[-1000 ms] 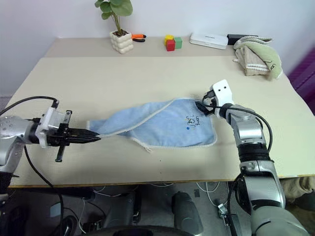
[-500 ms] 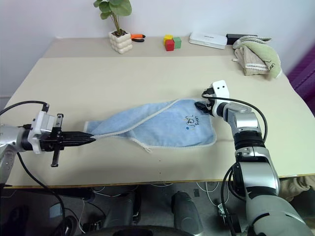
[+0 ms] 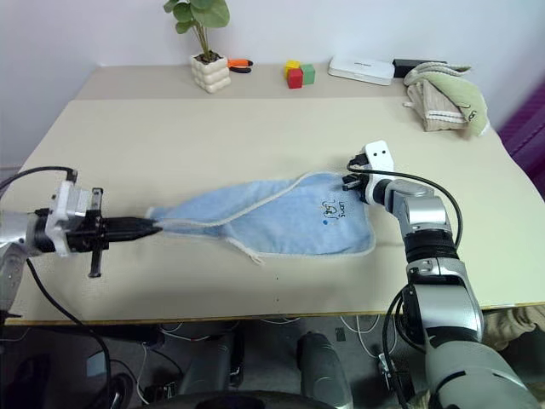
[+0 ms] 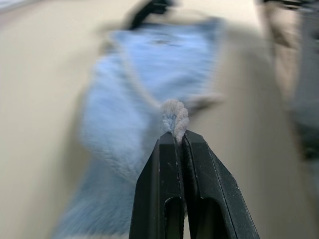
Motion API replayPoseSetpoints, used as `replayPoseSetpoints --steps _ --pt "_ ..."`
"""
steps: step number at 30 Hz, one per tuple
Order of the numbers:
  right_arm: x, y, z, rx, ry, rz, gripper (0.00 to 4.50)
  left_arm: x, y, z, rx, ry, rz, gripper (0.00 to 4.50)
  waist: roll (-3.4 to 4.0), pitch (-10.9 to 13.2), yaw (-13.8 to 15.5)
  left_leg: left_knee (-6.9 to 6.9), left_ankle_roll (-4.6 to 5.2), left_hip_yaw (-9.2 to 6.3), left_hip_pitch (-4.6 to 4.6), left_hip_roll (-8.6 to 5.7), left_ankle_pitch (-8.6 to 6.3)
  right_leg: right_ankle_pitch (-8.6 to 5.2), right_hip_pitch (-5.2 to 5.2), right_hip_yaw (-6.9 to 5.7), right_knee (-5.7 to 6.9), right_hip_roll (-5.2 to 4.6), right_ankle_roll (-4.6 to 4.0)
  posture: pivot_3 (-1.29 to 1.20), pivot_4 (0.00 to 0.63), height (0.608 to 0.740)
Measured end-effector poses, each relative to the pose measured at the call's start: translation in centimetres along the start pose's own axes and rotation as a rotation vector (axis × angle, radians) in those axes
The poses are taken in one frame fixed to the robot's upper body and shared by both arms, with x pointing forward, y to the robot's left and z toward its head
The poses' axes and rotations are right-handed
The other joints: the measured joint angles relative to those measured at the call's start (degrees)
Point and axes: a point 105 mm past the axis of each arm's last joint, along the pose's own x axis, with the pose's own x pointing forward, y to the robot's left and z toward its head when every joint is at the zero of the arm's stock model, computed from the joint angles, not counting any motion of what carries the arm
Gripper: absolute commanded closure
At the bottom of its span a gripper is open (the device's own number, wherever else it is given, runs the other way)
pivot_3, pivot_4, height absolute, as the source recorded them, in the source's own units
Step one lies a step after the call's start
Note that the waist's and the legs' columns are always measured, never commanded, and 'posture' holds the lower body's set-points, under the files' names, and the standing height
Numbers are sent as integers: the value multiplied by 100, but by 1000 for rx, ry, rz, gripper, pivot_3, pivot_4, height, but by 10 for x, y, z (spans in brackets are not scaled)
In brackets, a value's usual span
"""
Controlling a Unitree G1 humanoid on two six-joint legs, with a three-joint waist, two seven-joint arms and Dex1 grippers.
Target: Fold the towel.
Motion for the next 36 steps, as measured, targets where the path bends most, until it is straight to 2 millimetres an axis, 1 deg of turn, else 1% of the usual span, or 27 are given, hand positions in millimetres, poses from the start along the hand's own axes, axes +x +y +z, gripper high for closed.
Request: replayPoseSetpoints --steps 3,5,9,12,13,15,17,20,22,24,25,27,29,30,32,33,34,36 --pt "-17 -7 0 -63 -14 -4 4480 -2 22 -11 -108 -14 138 4500 2 1 17 1 0 -1 -3 -1 0 8 -1 0 -1 0 15 0 150 740" --pt "-27 -9 6 -104 -39 -4 4480 0 33 -13 -131 -46 200 4500 2 2 2 3 0 0 -3 -1 0 8 -1 0 1 0 16 0 150 740" --pt "-40 0 34 -153 -155 26 4480 10 57 -10 -115 -94 303 4500 2 1 -8 2 0 -2 -3 0 0 11 -2 -1 3 5 20 0 150 740" --pt "-45 5 48 -153 -224 45 4480 16 85 -6 -114 -130 408 4500 0 1 8 5 0 -5 -2 -1 0 12 1 -1 3 8 23 0 150 740" --pt "-45 7 51 -152 -240 53 4480 18 98 -5 -115 -133 460 4500 -1 1 19 9 0 -7 -2 -1 0 13 3 -2 3 8 23 0 150 740" --pt "-42 9 55 -160 -260 60 4480 23 116 -3 -94 -134 525 4500 -1 1 24 10 0 -6 -3 -5 0 16 5 -2 1 5 29 0 150 740" --pt "-34 7 61 -158 -277 47 4480 32 132 -1 -81 -126 582 4500 -1 2 18 12 0 -4 -5 -7 0 19 4 -1 -3 5 36 0 150 740" --pt "-18 5 81 -167 -322 8 4480 42 153 4 -63 -98 672 4500 -2 4 -4 10 0 -4 -10 -7 1 22 -3 0 -2 6 41 0 150 740" --pt "-12 -1 106 -187 -379 -51 4480 45 168 15 -31 -87 744 4500 -1 5 -24 9 0 -5 -40 -6 2 25 -37 0 6 7 45 0 150 740" --pt "-13 -6 134 -225 -454 -119 4480 41 180 34 12 -99 809 4500 -2 6 -23 8 -2 -4 -79 -6 3 25 -84 2 17 7 45 0 150 740" --pt "-16 -9 150 -233 -500 -150 4480 35 187 45 51 -102 856 4500 -2 6 -23 5 -2 -3 -84 -6 3 25 -92 1 18 6 45 0 150 740" --pt "-26 -14 173 -243 -588 -200 4480 20 196 69 134 -122 923 4500 -2 6 -21 -8 -3 -1 -88 -6 4 24 -97 0 7 6 46 0 150 740" --pt "-41 -23 186 -265 -663 -242 4480 5 201 95 224 -155 961 4500 -2 6 -8 -24 -4 6 -88 -6 4 24 -97 0 -10 2 46 0 150 740" --pt "-45 -23 190 -276 -695 -241 4480 1 200 103 261 -169 962 4500 -1 6 0 -30 -4 13 -83 -7 4 24 -96 0 -13 -2 47 0 150 740" --pt "-49 -18 188 -314 -724 -210 4480 0 196 107 297 -183 917 4500 -2 6 8 -35 -9 18 -80 -8 7 24 -94 0 -14 -3 47 0 150 740" --pt "-51 -15 180 -337 -731 -178 4480 -1 192 103 303 -184 883 4500 -2 6 7 -36 -11 19 -76 -7 8 24 -91 0 -14 -3 47 0 150 740" --pt "-52 -11 168 -349 -726 -138 4480 -4 188 97 304 -187 850 4500 -2 6 3 -38 -13 20 -71 -7 10 23 -88 -1 -13 -3 47 0 150 740" --pt "-53 -5 134 -379 -671 -72 4480 -4 175 82 301 -190 751 4500 -2 6 5 -41 -23 20 -67 -6 16 23 -87 -1 -9 -3 46 0 150 740"
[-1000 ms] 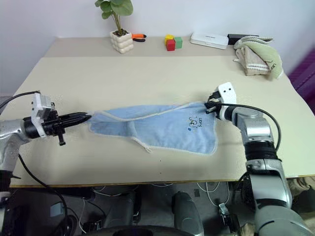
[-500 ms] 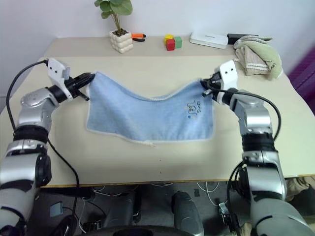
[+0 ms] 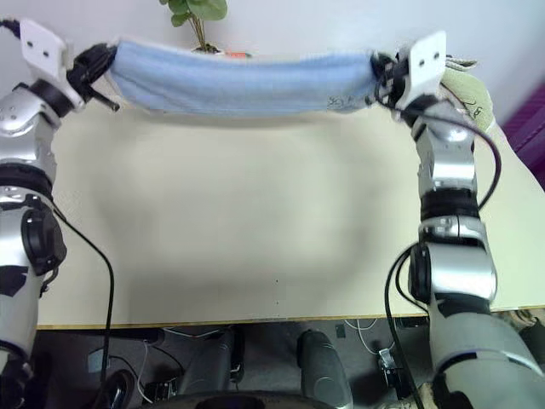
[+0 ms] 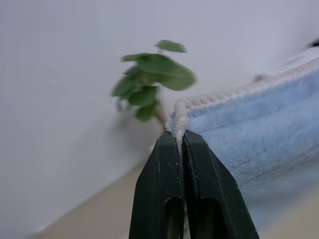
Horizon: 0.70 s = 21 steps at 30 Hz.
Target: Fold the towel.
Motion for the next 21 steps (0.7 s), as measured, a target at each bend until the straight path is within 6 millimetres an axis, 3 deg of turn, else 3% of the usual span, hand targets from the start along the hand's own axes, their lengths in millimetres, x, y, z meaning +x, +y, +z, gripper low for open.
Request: replayPoseSetpoints --steps 3,9,15,21 --pt "-31 29 -35 23 108 106 4480 -23 -27 -24 -10 18 -177 4500 4 1 -8 5 -13 1 6 1 9 0 -1 2 19 0 -1 0 150 740" --pt "-68 50 -44 -17 187 193 4480 -72 -71 -68 -127 78 -400 4500 4 0 -21 23 -13 -2 12 6 9 0 -1 4 42 6 -3 0 150 740" --pt "-106 57 -46 7 270 277 4480 -115 -77 -80 -193 101 -447 4500 3 -1 23 45 -9 -5 9 5 6 -1 5 4 50 2 -3 0 150 740" --pt "-134 66 -41 58 311 371 4480 -144 -78 -83 -230 119 -446 4500 -3 -5 13 57 -8 -10 17 6 6 -1 13 4 67 3 -5 0 150 740"
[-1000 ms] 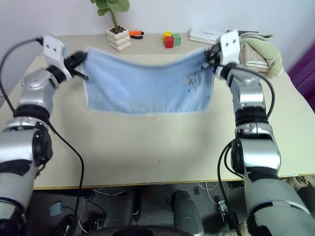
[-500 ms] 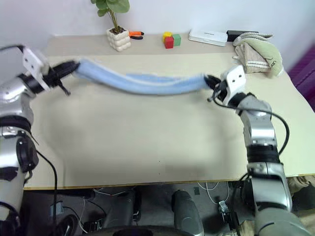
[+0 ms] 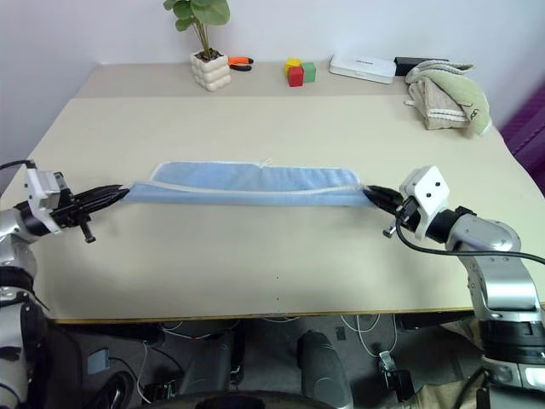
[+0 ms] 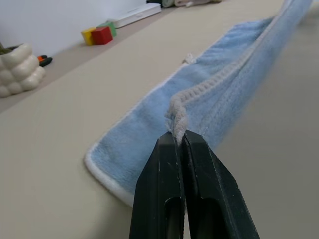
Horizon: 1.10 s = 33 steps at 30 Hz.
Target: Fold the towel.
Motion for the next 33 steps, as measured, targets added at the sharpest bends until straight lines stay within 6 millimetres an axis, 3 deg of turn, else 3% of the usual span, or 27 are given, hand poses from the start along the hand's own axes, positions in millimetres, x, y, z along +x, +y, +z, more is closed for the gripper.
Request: replayPoseSetpoints --steps 4,8,12,17,23,28,33 --pt "-11 8 0 10 11 44 4480 -14 -14 -5 -45 3 -3 4500 -2 -1 -1 0 1 -2 1 2 0 0 0 -1 2 1 -1 0 150 740" --pt "-7 1 1 11 1 18 4480 -12 -15 1 -52 -23 16 4500 -6 -3 18 10 0 -2 1 1 0 -1 2 -1 7 -1 -2 0 150 740" --pt "6 -19 13 -13 -45 -51 4480 3 1 15 -35 -88 68 4500 -8 -5 28 13 0 -5 0 0 0 -1 3 -3 7 2 -1 0 150 740" --pt "19 -31 8 -25 -47 -92 4480 20 22 32 -4 -144 124 4500 -8 -5 2 8 1 -4 0 -3 0 0 2 -2 7 2 0 0 150 740" --pt "36 -35 -9 -17 -13 -114 4480 35 26 19 -52 -113 140 4500 -8 -5 -8 7 1 -4 1 -2 0 0 1 -2 7 3 0 0 150 740" --pt "52 -42 -9 -51 -13 -156 4480 46 36 15 -62 -84 190 4500 -8 -5 1 7 1 -5 -1 -3 0 0 1 -3 7 3 1 0 150 740" --pt "55 -43 -15 -57 -1 -168 4480 50 38 8 -75 -55 221 4500 -8 -5 -1 7 1 -4 -1 -3 0 0 1 -3 7 3 1 0 150 740"
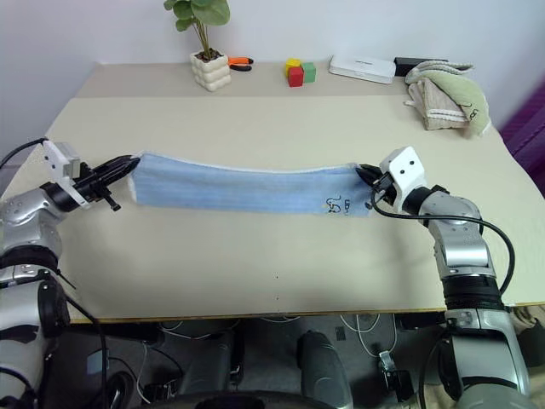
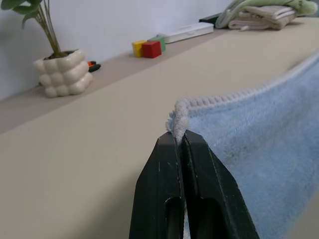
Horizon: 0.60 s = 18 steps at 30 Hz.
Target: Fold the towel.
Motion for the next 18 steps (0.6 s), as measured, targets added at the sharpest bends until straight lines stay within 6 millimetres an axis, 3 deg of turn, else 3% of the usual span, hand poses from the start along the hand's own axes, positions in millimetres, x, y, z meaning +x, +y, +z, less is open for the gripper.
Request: replayPoseSetpoints --steps 18 --pt "15 5 -18 9 62 -30 4480 15 -3 -29 -73 84 117 4500 0 0 -2 -1 0 0 0 0 0 0 0 0 1 0 0 0 150 740"
